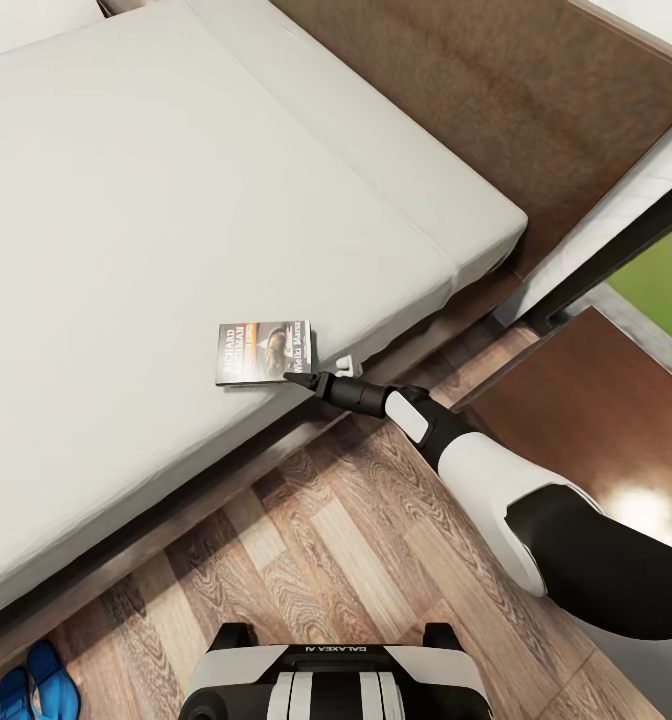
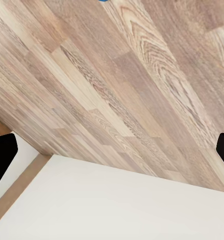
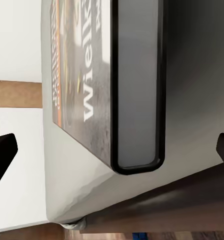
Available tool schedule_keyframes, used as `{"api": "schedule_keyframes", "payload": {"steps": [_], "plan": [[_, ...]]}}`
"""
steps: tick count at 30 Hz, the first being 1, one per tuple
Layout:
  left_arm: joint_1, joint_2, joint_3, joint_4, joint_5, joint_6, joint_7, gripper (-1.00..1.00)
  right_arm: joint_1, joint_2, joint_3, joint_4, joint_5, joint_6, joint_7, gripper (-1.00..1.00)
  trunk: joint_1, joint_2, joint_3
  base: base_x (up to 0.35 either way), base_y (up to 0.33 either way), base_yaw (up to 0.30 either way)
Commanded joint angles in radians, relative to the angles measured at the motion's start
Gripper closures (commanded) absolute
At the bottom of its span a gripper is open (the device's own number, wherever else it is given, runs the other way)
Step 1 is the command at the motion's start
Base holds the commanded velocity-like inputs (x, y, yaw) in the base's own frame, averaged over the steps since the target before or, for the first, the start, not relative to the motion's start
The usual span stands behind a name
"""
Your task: In the bedroom, move the book from the bed onto either nightstand, and place the two sandals side by side next to the bed.
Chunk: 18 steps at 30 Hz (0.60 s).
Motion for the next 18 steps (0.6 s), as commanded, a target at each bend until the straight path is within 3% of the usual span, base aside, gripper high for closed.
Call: {"api": "schedule_keyframes", "payload": {"steps": [1,18], "plan": [[0.0,0.0,-0.009,-0.001,0.01,-0.001,0.003,-1.0,-0.001,0.0,0.003,0.0,-0.009,0.007,0.0,-1.0,0.0,0.0,0.0,0.0,0.0,0.0],[0.0,0.0,-0.008,-0.001,0.01,0.0,0.003,-1.0,-0.001,-0.001,0.004,0.001,-0.009,0.006,0.0,-1.0,0.015,-0.028,-0.013,0.0,0.0,0.0]]}}
